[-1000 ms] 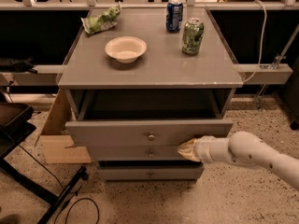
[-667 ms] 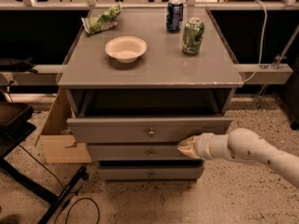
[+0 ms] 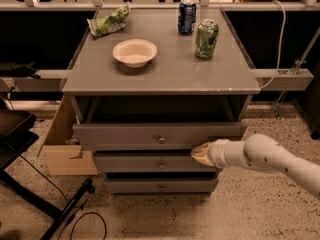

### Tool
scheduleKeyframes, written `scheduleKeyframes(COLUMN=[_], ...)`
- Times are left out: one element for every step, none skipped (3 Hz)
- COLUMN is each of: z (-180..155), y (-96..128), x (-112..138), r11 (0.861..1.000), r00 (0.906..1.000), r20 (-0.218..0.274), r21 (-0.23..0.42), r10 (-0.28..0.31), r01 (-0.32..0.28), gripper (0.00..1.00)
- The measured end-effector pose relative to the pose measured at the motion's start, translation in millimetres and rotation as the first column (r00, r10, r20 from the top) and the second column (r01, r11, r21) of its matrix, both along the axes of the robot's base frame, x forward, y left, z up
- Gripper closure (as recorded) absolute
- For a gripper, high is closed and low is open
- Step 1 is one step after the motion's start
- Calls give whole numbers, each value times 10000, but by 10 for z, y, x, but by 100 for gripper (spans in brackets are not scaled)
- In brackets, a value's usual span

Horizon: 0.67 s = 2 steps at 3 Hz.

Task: Close top drawer

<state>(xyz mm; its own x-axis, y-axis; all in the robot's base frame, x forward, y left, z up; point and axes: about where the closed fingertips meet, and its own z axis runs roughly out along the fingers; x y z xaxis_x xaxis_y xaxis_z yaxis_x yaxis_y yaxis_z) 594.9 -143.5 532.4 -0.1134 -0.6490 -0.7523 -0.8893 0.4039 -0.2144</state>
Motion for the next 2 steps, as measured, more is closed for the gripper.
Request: scheduleKeyframes(z=[0, 0], y=[0, 1], x=[0, 0], r11=[10000, 10000], r00=[10000, 10000], r20=[0, -1], r21=[0, 0], r10=[0, 1], r01=[0, -1], gripper=[34, 11])
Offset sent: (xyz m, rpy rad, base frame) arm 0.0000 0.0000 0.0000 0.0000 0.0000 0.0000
